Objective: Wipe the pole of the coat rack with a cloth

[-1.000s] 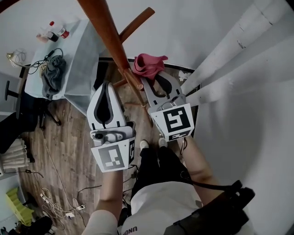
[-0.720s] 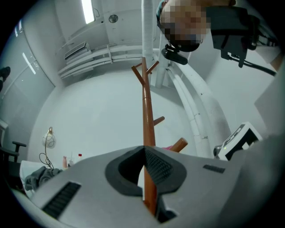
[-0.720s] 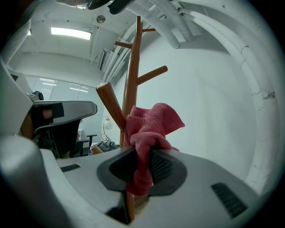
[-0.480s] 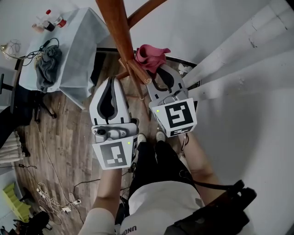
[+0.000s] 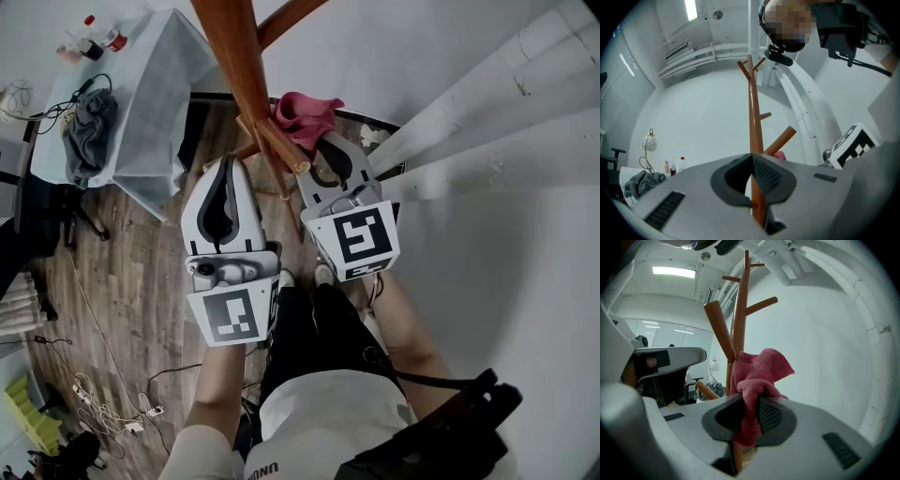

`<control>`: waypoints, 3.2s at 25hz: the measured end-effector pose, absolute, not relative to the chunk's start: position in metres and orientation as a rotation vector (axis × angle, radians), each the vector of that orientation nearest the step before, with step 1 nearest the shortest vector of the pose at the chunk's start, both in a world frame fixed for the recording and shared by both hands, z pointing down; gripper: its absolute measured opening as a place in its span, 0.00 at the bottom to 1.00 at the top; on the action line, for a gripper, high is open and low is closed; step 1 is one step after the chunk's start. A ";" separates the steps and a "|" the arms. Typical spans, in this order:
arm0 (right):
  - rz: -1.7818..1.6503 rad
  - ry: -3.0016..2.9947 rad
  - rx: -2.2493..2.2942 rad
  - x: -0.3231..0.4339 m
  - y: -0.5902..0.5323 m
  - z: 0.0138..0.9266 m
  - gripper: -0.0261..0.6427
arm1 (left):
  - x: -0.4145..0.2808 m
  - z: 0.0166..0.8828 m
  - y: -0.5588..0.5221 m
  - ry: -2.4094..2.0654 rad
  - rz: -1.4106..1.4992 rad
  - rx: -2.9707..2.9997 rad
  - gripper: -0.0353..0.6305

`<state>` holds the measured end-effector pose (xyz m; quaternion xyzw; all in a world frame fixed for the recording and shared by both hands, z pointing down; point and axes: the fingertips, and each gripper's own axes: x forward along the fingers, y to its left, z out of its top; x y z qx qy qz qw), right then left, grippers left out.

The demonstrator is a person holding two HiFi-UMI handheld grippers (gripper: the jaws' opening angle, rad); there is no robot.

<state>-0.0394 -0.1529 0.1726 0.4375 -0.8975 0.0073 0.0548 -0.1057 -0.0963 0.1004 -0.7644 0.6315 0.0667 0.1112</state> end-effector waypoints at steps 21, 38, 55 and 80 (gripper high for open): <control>0.064 -2.691 1.278 -0.040 -0.149 0.217 0.15 | -0.101 0.170 -0.090 1.964 0.104 -2.350 0.07; 0.097 -2.669 1.240 -0.045 -0.155 0.250 0.15 | -0.104 0.208 -0.101 1.991 0.080 -2.392 0.07; 0.115 -2.644 1.230 -0.044 -0.160 0.284 0.15 | -0.108 0.244 -0.109 2.005 0.051 -2.408 0.07; 0.103 -2.663 1.236 -0.044 -0.167 0.351 0.15 | -0.110 0.319 -0.122 1.993 0.054 -2.413 0.07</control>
